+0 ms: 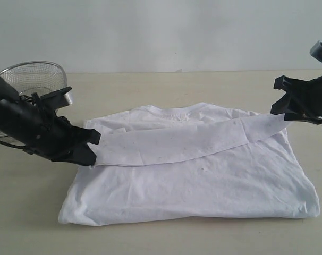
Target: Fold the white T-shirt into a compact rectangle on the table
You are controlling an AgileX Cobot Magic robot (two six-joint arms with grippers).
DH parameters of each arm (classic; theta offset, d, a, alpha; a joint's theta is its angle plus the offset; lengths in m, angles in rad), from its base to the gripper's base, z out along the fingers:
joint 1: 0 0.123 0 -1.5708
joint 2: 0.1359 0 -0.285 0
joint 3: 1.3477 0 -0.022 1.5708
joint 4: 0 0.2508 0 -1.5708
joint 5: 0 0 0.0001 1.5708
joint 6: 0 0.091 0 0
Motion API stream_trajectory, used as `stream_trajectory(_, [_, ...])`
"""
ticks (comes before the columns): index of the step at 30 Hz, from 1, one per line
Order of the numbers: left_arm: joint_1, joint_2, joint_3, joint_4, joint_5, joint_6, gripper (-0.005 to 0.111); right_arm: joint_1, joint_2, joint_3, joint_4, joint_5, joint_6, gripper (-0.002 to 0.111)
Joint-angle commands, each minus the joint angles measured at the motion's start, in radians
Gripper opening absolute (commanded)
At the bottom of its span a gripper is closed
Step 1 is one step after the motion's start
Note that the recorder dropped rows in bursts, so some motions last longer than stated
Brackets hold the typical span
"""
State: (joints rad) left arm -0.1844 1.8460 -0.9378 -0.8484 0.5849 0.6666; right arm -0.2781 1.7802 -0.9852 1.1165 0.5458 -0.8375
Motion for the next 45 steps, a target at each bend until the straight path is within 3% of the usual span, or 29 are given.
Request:
stream_trajectory(1, [-0.001,-0.046,-0.040,-0.003,0.002,0.007,0.005,-0.001,-0.001,-0.004,-0.006,0.007,-0.010,0.033])
stream_trajectory(13, [0.006,-0.016,-0.183,0.001,-0.030,0.000,0.005,-0.001,-0.001,-0.004,-0.006,-0.012,-0.010,0.033])
stream_trajectory(20, [0.068,0.077,-0.251,-0.001,-0.062,-0.024,0.005,-0.001,-0.001,-0.004,-0.006,-0.056,-0.010,0.032])
stream_trajectory(26, [0.070,0.122,-0.321,-0.001,-0.062,-0.024,0.005,-0.001,-0.001,-0.004,-0.002,-0.072,-0.010,0.032])
stream_trajectory(45, [0.070,0.131,-0.366,0.001,-0.036,-0.024,0.005,-0.003,0.002,-0.004,-0.087,-0.158,-0.010,0.032])
